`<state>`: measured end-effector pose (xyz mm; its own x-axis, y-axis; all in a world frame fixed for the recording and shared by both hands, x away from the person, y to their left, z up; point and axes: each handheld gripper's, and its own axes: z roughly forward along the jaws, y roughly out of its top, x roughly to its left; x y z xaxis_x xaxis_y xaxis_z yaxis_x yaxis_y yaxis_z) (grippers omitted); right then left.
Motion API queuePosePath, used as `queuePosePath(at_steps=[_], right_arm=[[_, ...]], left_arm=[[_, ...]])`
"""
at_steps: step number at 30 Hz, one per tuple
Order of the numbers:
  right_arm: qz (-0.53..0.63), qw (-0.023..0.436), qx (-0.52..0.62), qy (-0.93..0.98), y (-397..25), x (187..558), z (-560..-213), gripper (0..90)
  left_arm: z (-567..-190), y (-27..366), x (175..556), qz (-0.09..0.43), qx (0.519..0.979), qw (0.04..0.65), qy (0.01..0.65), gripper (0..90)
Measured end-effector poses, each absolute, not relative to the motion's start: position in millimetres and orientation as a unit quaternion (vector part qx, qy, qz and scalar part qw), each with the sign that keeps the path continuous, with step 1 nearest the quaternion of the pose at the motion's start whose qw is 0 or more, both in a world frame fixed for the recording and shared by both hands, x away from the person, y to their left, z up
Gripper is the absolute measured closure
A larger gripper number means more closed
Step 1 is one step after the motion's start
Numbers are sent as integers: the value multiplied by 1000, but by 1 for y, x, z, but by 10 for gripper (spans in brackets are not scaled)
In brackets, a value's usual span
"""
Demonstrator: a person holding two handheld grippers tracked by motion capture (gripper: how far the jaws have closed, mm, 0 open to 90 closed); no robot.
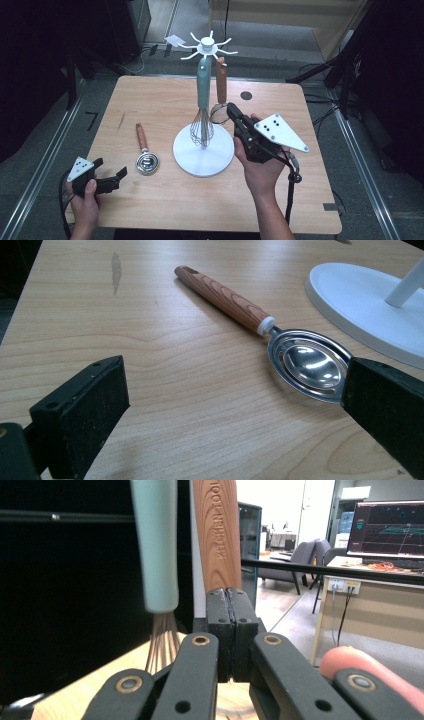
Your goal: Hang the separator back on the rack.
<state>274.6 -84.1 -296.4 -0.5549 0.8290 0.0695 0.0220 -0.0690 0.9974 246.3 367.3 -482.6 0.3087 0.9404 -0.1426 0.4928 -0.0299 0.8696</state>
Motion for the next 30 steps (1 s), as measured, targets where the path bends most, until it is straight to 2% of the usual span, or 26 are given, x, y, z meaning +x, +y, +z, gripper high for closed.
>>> queuePosePath(at_steps=[3,7,19,26,30], right_arm=[[660,306,353,589,-85,284,-296,900],[657,330,350,580,-83,294,-294,900],[676,341,331,563,-85,317,-278,900],[681,361,294,565,-77,319,-269,900],[687,357,285,565,-76,318,-268,900]], left_arm=[[-483,367,246,250,674,448,532,0],[-483,367,246,249,674,448,532,0],[-483,367,247,250,674,448,532,0],[-483,367,247,250,674,448,531,0],[-483,367,247,250,675,448,531,0]])
